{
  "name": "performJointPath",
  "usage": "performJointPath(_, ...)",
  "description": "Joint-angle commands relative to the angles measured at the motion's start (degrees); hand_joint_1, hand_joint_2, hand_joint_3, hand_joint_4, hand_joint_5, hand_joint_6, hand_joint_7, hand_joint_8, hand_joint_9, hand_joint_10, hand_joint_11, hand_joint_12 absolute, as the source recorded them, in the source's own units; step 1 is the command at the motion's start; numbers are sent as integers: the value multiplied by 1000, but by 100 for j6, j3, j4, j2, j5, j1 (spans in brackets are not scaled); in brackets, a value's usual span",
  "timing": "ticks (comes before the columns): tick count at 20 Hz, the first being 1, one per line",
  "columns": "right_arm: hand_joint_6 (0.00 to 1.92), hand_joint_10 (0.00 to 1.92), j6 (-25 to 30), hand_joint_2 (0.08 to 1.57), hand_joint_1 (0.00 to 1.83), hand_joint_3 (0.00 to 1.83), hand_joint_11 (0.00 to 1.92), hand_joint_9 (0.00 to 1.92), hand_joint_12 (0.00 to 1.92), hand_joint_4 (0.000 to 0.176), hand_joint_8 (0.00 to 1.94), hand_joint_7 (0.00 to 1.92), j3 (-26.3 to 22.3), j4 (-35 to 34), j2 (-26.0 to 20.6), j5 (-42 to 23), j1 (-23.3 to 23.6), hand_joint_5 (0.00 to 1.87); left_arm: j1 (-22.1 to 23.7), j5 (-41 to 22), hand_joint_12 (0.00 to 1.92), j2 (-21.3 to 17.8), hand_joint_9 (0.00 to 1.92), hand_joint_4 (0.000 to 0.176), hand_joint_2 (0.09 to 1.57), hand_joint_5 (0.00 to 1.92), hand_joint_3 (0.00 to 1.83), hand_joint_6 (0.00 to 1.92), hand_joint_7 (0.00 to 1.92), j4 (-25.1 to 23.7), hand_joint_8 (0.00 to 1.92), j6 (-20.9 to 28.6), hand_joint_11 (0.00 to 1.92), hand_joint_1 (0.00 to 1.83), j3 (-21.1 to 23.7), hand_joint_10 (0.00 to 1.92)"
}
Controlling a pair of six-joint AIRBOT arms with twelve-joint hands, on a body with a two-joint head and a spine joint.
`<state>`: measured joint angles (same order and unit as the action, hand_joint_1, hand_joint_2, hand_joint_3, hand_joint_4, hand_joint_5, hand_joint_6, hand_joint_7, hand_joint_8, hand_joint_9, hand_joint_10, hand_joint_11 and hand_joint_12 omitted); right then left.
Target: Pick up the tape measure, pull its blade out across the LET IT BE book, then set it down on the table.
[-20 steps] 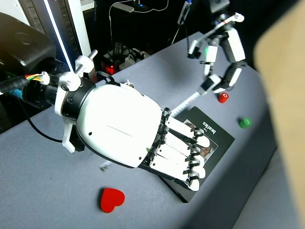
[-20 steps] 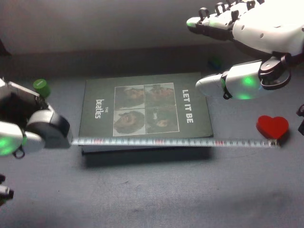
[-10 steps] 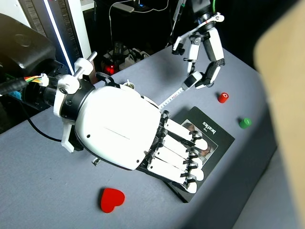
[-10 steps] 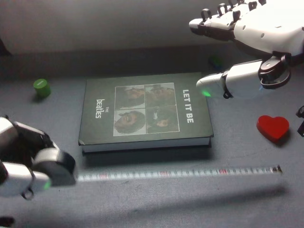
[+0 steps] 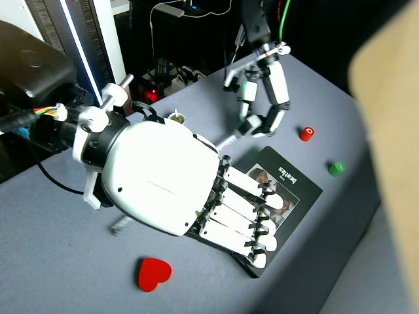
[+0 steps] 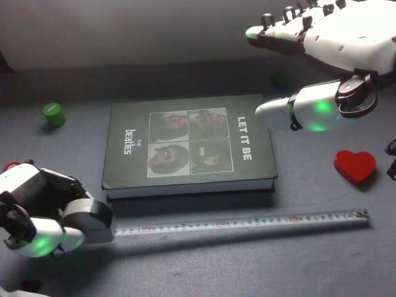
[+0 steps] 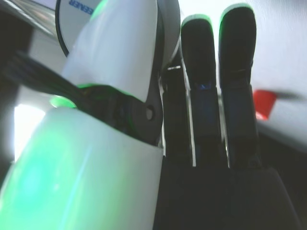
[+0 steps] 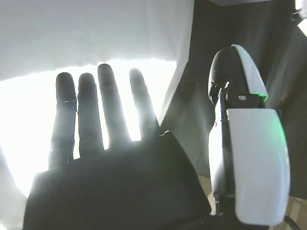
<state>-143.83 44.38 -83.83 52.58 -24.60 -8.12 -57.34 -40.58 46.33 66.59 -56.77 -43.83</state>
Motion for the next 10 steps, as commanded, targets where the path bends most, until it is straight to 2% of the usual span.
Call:
performJointPath(1, 2, 2, 22, 1086, 226, 0, 0, 97, 530, 88, 0, 166, -22, 232, -28, -140, 47, 79, -5, -488, 1272, 22, 898, 0, 1128, 906, 0, 946, 945, -156, 1018, 100, 832, 1373, -55, 1330)
performJointPath(5, 1, 2, 16, 1091, 226, 2, 0, 103, 548, 88, 1, 170, -39, 242, -29, -140, 47, 79, -262, -568, 1350, 25, 844, 0, 1149, 840, 1, 1055, 930, -215, 1050, 394, 751, 1365, -215, 1381)
performJointPath(6, 0, 2, 16, 1094, 226, 3, 0, 102, 550, 88, 1, 170, -39, 249, -29, -140, 46, 75, -317, -569, 1359, 26, 811, 0, 1165, 815, 4, 1132, 934, -269, 1141, 438, 726, 1233, -240, 1131)
performJointPath(8, 0, 2, 16, 1098, 226, 5, 0, 102, 551, 88, 1, 170, -39, 254, -29, -140, 45, 74, -407, -583, 1341, 46, 774, 0, 1203, 748, 0, 1266, 877, -310, 1223, 578, 649, 1171, -259, 834)
performJointPath(9, 0, 1, 16, 1099, 225, 5, 0, 101, 552, 88, 1, 170, -39, 255, -29, -140, 45, 74, -413, -595, 1262, 51, 717, 0, 1166, 702, 0, 634, 766, -332, 673, 592, 551, 963, -259, 675)
performJointPath(10, 0, 1, 16, 1100, 225, 5, 0, 102, 552, 88, 1, 170, -39, 258, -29, -140, 43, 73, -405, -595, 1170, 52, 716, 0, 1137, 750, 0, 288, 786, -365, 327, 611, 482, 861, -260, 479)
